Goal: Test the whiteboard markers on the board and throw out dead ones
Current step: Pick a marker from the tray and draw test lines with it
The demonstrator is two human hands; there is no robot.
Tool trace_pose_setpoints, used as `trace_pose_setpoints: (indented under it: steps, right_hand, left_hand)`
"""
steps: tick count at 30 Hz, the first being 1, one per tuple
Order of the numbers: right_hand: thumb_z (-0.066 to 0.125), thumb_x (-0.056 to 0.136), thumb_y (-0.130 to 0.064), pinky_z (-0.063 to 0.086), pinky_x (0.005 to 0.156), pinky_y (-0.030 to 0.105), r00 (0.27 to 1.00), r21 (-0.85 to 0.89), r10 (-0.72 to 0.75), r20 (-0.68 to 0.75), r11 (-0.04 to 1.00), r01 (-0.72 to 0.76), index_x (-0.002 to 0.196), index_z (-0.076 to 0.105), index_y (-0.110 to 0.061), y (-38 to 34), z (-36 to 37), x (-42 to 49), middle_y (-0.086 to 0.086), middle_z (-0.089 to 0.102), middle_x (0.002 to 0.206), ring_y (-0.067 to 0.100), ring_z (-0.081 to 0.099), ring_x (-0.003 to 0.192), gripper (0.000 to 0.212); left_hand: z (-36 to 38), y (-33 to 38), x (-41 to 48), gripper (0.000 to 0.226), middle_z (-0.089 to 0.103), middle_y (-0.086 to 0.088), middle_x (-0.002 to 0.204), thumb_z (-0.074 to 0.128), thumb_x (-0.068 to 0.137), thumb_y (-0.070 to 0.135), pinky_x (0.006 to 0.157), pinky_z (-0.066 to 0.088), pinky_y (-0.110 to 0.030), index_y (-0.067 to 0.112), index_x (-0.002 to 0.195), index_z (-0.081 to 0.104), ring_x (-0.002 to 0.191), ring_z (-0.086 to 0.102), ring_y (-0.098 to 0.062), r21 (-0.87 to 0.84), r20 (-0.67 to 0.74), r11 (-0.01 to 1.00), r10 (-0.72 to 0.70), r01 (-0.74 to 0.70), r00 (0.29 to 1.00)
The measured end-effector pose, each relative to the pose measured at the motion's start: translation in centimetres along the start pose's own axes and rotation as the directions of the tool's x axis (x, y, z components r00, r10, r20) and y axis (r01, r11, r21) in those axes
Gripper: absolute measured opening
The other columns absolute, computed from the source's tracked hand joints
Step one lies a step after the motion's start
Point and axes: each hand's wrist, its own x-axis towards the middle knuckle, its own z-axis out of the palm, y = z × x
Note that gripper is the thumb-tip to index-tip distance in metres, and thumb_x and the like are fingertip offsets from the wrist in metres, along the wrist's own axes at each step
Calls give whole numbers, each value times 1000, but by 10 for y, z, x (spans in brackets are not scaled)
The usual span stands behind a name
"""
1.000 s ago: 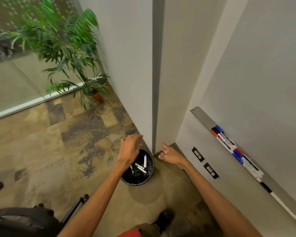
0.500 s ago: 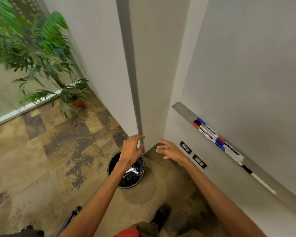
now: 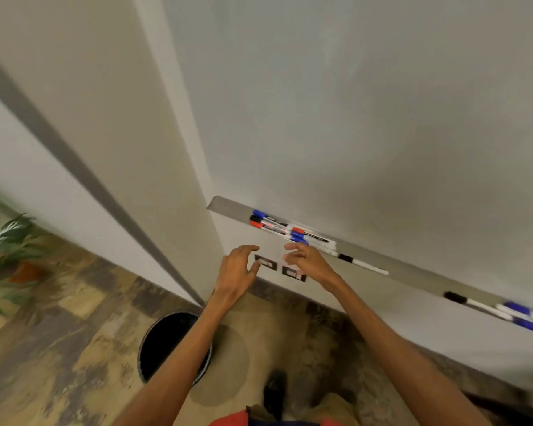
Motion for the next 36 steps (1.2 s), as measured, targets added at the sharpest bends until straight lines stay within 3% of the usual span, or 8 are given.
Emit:
trace_pose_setpoints:
  steps: [7,10,13,18,20,23,28,36]
  right_hand:
    - [61,96,-22,49,69,22,950,91,67,-303,995,-41,118,64,-16,55,-102,-43,4,68,109,11,63,90,23]
    - [60,97,-19,48,69,19,910,128,103,-401,990,-56,119,65,-13,88,-148,-67,5,69,112,10,64,88,24]
    - [58,97,-15,46,79,21,861,140,147,-487,986,-90,118,67,-13,121,-192,-89,3,67,115,13,62,97,23]
    - [61,94,-10,47,91,27,762,31,158,-628,983,-178,114,68,-8,172,-252,-117,8,68,113,21,63,102,21]
    - [62,93,-9,50,95,34,742,-2,172,-648,974,-228,114,67,-8,194,-268,-125,11,68,117,26,64,105,22]
    - [64,92,-10,49,93,32,731,-68,170,-661,957,-284,114,67,-11,218,-283,-132,10,63,121,26,61,108,22]
    - [66,90,-12,51,95,39,750,-217,93,-655,928,-304,116,68,-15,249,-298,-137,9,64,119,28,60,109,26]
    - [65,92,-18,39,100,46,742,-287,94,-664,884,-368,120,64,-28,263,-295,-134,-4,65,122,18,56,116,29]
  left_hand:
    - [65,91,27,44,59,-7,138,65,95,28,106,47,-45,16,136,55,122,59,-23,-72,170,990,129,-118,977]
    - [98,131,35,41,62,-4,133,62,97,27,105,48,-38,16,136,56,121,59,-20,-79,229,976,214,-201,950]
    - [133,173,38,37,66,-4,125,63,96,23,100,50,-34,15,132,59,114,62,-19,-105,275,956,293,-275,916]
    - [197,239,38,36,65,-4,127,61,97,23,103,47,-41,15,132,59,115,62,-20,-116,367,924,380,-364,849]
    - [222,262,36,36,64,-5,129,59,98,25,103,47,-41,15,133,58,117,61,-21,-102,408,909,409,-404,816]
    - [254,290,36,37,60,-5,135,56,100,25,107,43,-42,15,135,55,123,56,-23,-61,470,899,409,-434,782]
    - [302,323,37,37,56,-8,140,52,102,24,110,39,-41,14,138,53,128,51,-26,26,541,876,393,-481,744]
    - [339,328,31,31,53,-11,129,44,104,12,97,42,-39,11,133,55,120,47,-27,129,593,841,359,-525,721]
